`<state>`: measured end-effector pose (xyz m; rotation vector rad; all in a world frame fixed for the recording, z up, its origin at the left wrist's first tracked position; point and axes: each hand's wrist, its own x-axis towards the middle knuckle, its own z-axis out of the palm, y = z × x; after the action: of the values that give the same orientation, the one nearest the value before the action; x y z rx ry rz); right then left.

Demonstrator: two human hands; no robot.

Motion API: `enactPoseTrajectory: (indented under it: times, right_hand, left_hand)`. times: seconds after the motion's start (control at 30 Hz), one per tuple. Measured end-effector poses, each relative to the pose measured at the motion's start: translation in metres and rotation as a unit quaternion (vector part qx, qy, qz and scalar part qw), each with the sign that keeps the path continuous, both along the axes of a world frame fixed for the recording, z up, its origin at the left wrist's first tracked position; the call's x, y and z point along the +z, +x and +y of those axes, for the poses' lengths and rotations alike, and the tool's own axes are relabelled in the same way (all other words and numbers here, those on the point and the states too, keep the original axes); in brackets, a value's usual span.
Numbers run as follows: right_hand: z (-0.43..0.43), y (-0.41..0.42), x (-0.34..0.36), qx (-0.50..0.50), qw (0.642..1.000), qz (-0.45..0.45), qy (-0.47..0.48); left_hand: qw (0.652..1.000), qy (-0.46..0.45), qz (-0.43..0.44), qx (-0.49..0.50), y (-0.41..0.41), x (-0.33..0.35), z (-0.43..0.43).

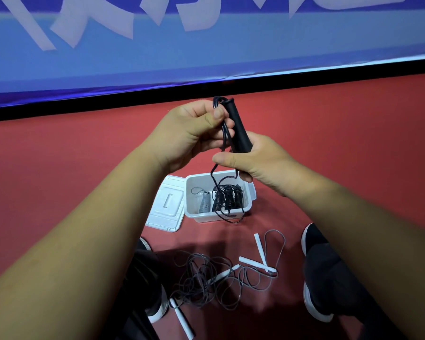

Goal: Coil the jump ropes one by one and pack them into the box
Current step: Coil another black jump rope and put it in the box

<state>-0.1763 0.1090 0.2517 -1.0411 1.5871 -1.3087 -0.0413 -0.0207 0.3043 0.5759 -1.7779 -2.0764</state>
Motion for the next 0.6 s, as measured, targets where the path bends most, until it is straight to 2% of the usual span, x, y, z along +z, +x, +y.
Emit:
enactPoseTrajectory:
  times: [0.2, 0.6]
  right_hand:
    - [0.000, 0.010, -0.003, -0.046, 0.999, 0.022, 0.004]
    - [-0.003, 0.011, 0.000, -0.050, 0.998, -0.028, 0.014]
  left_hand:
    - [1.000, 0.019, 0.001, 0.011, -0.004, -0.002, 0.003]
    - [0.999, 0.037, -0.004, 0.027, -0.007, -0.001, 0.001]
